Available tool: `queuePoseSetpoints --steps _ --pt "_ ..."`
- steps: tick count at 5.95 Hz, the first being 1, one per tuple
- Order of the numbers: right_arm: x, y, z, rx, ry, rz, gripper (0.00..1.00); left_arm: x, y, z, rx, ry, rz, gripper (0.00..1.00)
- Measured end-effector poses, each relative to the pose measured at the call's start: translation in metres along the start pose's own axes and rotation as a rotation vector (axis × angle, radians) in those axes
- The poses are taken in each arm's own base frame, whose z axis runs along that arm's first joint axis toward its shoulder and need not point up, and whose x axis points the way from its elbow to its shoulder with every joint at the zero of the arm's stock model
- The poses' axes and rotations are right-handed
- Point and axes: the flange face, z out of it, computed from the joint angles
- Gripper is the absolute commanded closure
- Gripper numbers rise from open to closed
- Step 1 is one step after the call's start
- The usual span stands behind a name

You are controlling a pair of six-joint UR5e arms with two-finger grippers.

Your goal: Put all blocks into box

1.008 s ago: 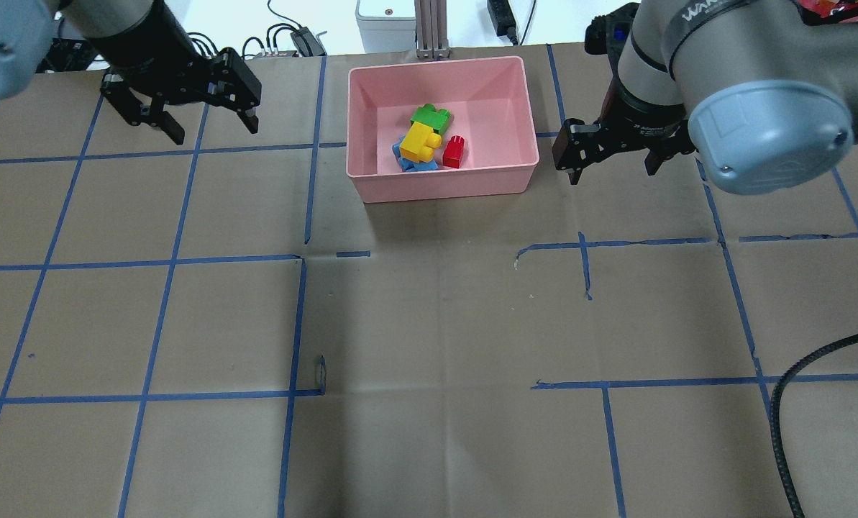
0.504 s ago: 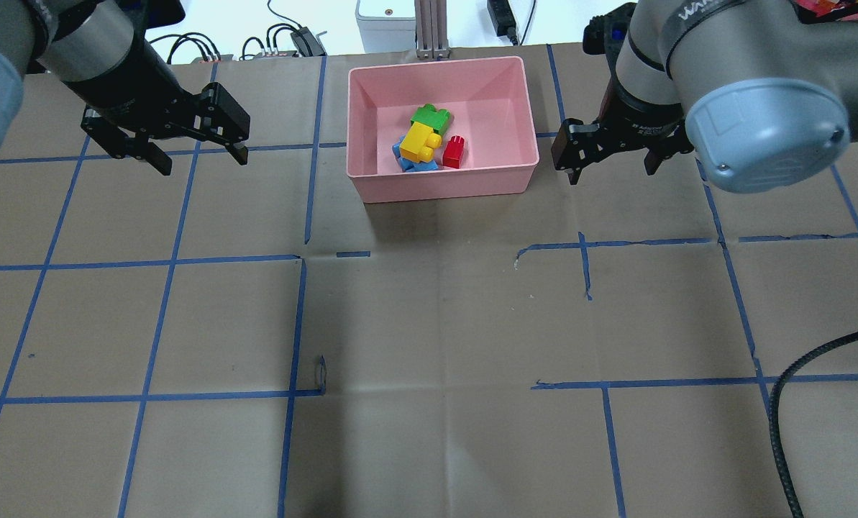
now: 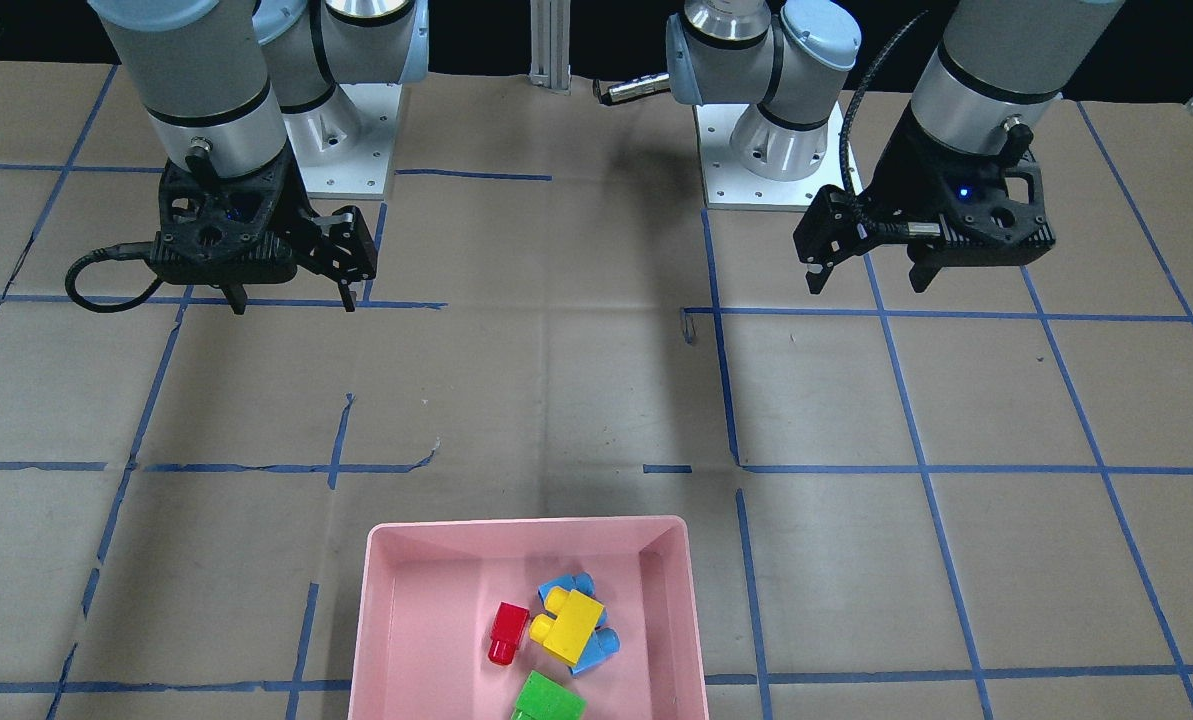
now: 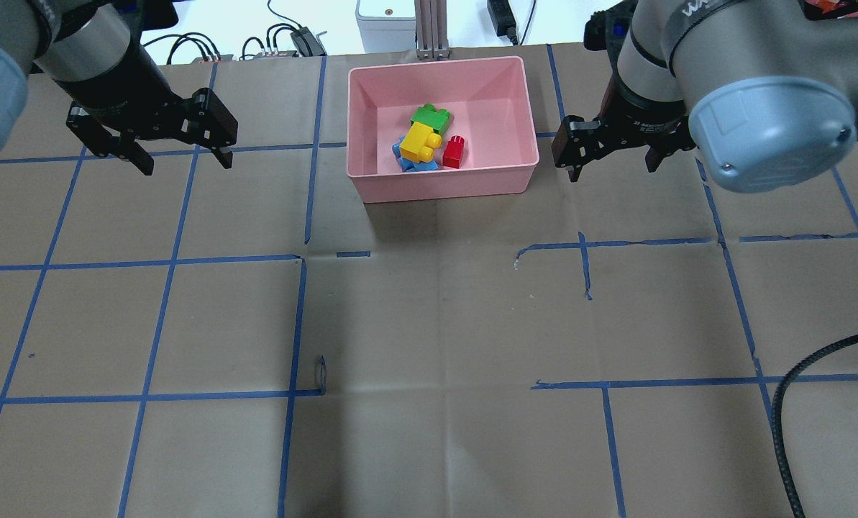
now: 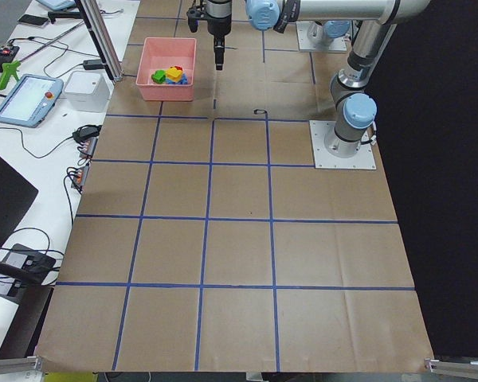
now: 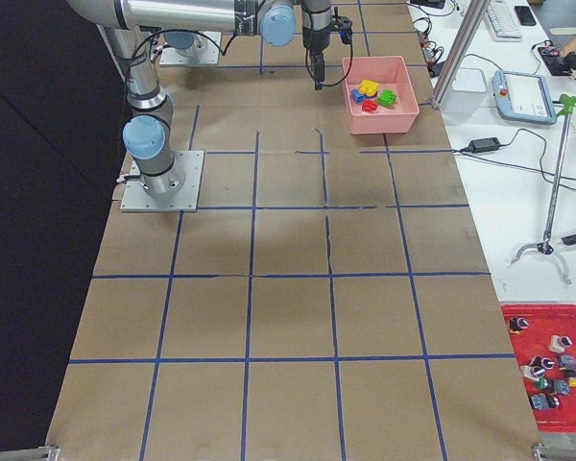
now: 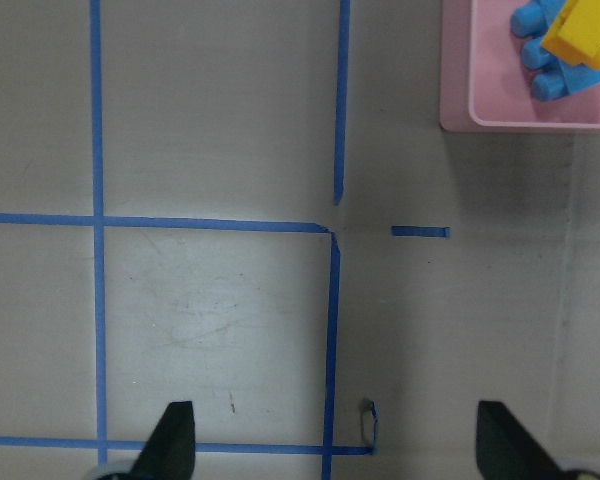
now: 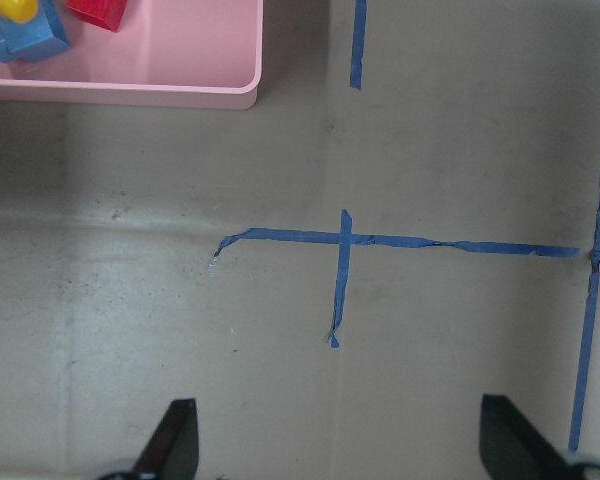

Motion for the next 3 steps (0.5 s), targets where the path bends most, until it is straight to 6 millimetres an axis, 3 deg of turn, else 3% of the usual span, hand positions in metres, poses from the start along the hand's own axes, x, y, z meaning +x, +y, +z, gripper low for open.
queuePoseSetpoints --steps 3 --pt "-0.0011 -0.0019 -0.0004 0.004 0.002 -0.005 0.00 0.0001 -0.0007 -0.0008 0.002 -0.001 -0.002 0.01"
